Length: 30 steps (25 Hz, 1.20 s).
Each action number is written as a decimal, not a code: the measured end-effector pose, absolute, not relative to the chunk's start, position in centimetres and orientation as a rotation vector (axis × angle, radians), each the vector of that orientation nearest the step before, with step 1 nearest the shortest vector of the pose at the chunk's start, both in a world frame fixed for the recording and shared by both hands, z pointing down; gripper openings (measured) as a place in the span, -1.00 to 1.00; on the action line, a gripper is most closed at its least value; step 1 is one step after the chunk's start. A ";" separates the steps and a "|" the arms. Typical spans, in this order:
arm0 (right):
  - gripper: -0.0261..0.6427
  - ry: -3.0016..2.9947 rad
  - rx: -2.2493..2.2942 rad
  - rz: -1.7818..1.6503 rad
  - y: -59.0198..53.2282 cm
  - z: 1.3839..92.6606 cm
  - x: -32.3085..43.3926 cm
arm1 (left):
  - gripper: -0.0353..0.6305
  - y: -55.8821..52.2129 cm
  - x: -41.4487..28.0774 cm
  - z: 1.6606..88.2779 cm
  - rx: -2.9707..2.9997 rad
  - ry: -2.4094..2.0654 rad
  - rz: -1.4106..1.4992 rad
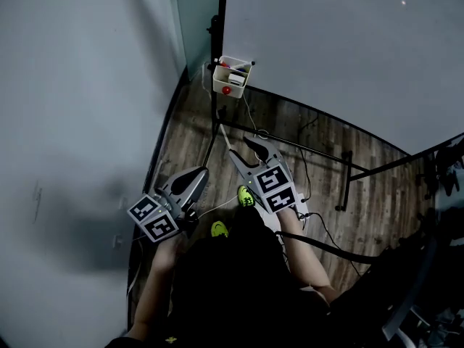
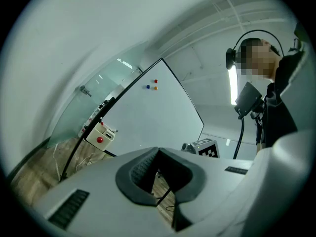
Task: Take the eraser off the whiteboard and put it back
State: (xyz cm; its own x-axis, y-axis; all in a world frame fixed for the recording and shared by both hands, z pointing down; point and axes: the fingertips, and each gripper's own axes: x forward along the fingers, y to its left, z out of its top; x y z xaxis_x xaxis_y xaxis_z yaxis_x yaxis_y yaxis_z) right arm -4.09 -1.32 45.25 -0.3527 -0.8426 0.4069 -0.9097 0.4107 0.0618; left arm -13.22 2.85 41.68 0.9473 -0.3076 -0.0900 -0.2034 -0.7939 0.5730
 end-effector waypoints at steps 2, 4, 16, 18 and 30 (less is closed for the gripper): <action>-0.41 -2.283 1.518 0.255 -0.6 45.4 -3.9 | -0.82 3.2 -13.1 41.8 2.510 -0.343 -0.238; -0.41 -2.266 1.533 0.267 0.0 45.5 -3.5 | -0.82 3.5 -12.9 42.0 2.499 -0.326 -0.233; -0.54 -2.246 1.666 0.270 2.8 44.9 -1.3 | -0.82 5.0 -9.8 42.3 2.472 -0.238 -0.212; -0.58 -2.253 1.682 0.262 3.0 44.6 -1.1 | -0.82 5.1 -9.4 42.2 2.476 -0.242 -0.213; -0.89 -2.343 1.672 0.291 2.9 42.7 -1.2 | -0.82 5.3 -8.7 40.6 2.522 -0.279 -0.207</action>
State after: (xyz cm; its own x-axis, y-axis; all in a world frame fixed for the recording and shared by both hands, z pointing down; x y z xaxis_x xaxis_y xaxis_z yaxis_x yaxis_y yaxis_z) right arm -1.22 2.87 42.66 -0.3117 -0.8970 0.3134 -0.9464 0.3224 -0.0185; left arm -8.70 5.26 40.58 0.9660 -0.2440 -0.0858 -0.1526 -0.8055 0.5726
